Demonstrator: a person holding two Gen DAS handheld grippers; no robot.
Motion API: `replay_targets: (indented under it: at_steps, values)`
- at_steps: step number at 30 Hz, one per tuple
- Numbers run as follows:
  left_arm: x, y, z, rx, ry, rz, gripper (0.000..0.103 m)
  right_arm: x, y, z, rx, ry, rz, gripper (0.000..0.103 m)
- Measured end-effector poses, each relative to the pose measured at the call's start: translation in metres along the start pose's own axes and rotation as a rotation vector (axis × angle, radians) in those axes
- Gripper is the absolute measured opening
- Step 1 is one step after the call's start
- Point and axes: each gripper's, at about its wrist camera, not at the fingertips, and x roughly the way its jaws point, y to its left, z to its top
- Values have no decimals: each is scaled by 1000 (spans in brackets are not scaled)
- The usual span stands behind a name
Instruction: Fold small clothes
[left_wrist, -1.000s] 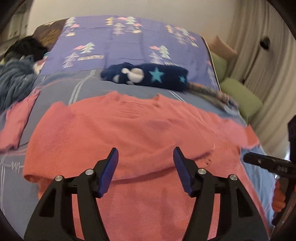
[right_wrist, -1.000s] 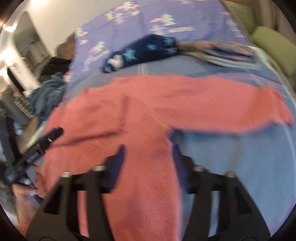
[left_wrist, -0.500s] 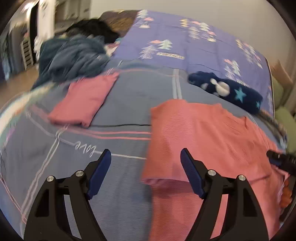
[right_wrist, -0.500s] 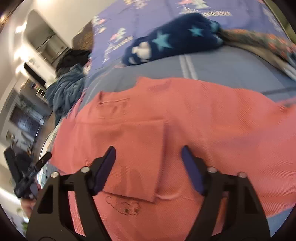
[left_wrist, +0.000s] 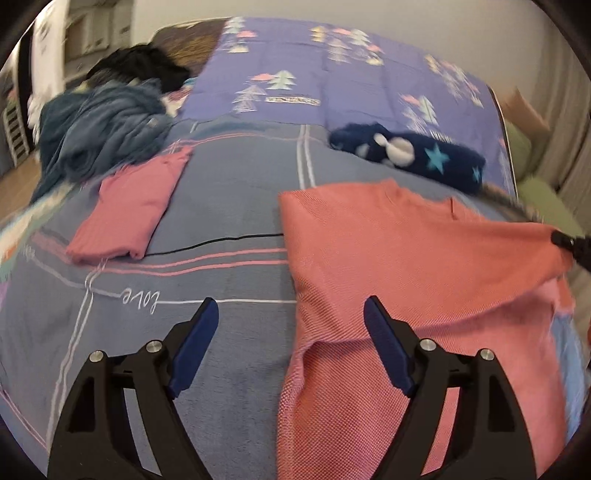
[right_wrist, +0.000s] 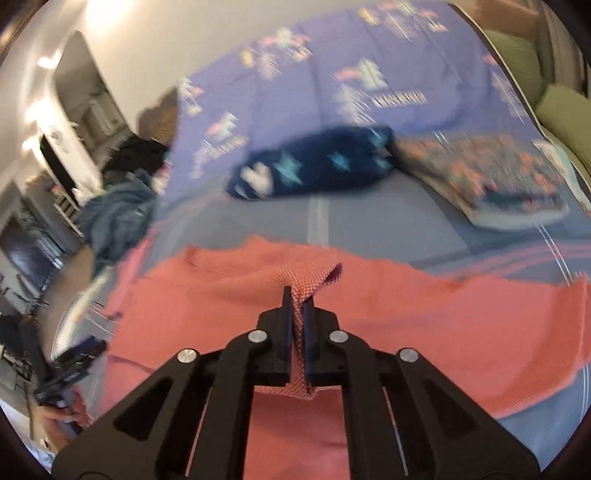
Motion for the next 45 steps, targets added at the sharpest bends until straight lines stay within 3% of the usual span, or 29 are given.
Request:
replay_targets:
  at_steps: [1, 2, 3, 6, 10, 12, 14, 17, 19, 21, 22, 25, 27, 29, 34, 35, 36, 37, 40, 42, 43, 45]
  values:
    - [2, -2, -1, 12, 4, 14, 81, 11, -7, -4, 11, 37, -32, 17]
    - [6, -4, -2, 28, 13, 34, 81, 21, -13, -9, 25, 65, -80, 39]
    - [8, -4, -3, 30, 19, 41, 81, 24, -19, -14, 40, 62, -124, 54]
    - [12, 5, -3, -10, 33, 21, 81, 19, -20, -14, 43, 9, -179, 54]
    - [13, 20, -2, -74, 24, -23, 81, 11, 9, -7, -37, -15, -132, 54]
    - [19, 25, -3, -70, 33, -11, 70, 8, 33, -5, -111, -24, -101, 54]
    - [30, 28, -5, -51, 69, 12, 48, 15, 67, -2, -185, -18, -46, 54]
    - [34, 34, -6, -68, 83, -12, 46, 34, 125, 2, -299, 26, 59, 54]
    - [31, 33, -6, -51, 77, 7, 44, 54, 172, 6, -410, 67, 125, 50]
    - [29, 28, -7, -16, 81, 48, 32, 79, 214, 10, -483, 139, 168, 25]
    - [28, 29, -8, -29, 90, -1, 28, 96, 237, 14, -506, 188, 178, 23]
    - [23, 36, -7, -93, 97, -158, 28, 139, 289, 22, -595, 250, 144, 23]
    - [18, 37, -7, -94, 69, -185, 30, 163, 316, 25, -644, 278, 120, 40]
    - [20, 40, -7, -110, 72, -224, 33, 186, 332, 26, -672, 336, 126, 46]
    - [21, 59, -8, -192, 69, -294, 40, 219, 350, 18, -689, 427, 136, 46]
    - [18, 62, -8, -206, 57, -323, 41, 222, 352, 15, -698, 433, 137, 41]
    - [16, 64, -7, -213, 48, -349, 41, 225, 355, 12, -715, 431, 123, 12]
    - [13, 64, -7, -215, 37, -390, 41, 227, 359, 9, -723, 419, 106, 2]
    - [13, 51, -8, -193, 37, -458, 41, 226, 366, 4, -741, 361, 110, 2]
    - [23, 40, -9, -156, 61, -431, 31, 229, 366, 7, -708, 341, 107, 2]
    - [28, 38, -11, -142, 81, -394, 8, 232, 367, 8, -692, 336, 107, 2]
    - [35, 45, -13, -167, 110, -359, 8, 243, 365, 6, -673, 352, 82, 2]
